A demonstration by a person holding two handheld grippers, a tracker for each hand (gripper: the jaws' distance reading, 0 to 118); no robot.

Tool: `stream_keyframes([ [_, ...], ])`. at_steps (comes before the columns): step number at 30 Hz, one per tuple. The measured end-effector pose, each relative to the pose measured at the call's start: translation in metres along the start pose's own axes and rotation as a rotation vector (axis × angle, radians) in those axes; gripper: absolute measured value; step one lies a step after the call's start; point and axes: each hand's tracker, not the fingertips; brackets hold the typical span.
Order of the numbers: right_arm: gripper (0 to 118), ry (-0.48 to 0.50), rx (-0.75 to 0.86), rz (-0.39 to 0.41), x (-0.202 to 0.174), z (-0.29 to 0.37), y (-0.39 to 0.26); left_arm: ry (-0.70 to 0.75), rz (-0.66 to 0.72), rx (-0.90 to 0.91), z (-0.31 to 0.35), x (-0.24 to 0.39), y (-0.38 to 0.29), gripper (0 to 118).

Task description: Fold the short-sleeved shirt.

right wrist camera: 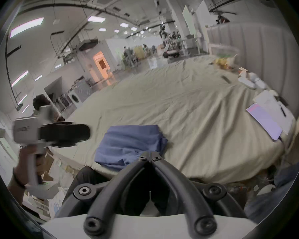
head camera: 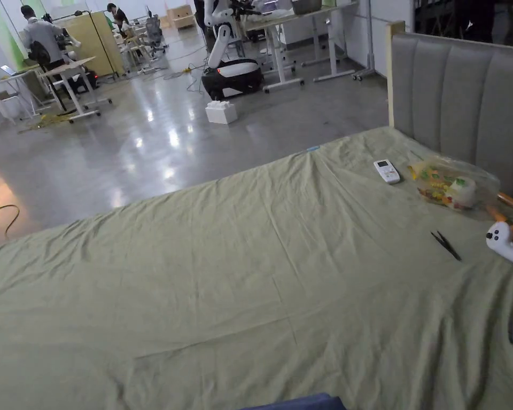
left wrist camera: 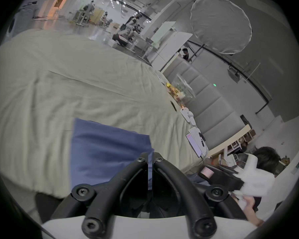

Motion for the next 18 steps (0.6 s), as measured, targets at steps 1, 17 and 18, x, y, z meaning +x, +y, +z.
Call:
stream_keyframes([
  [1, 0, 0.036, -0.011, -0.011, -0.001, -0.018, 0.005, 0.023, 0.012, 0.005, 0.009, -0.006, 0.0, 4],
  [17, 0, -0.05, -0.377, -0.126, 0.033, -0.137, 0.002, -0.079, 0.165, -0.126, -0.058, -0.105, 0.011, 97],
  [18, 0, -0.05, -0.375, -0.113, 0.032, -0.136, 0.001, -0.088, 0.153, -0.141, -0.068, -0.113, 0.013, 97],
])
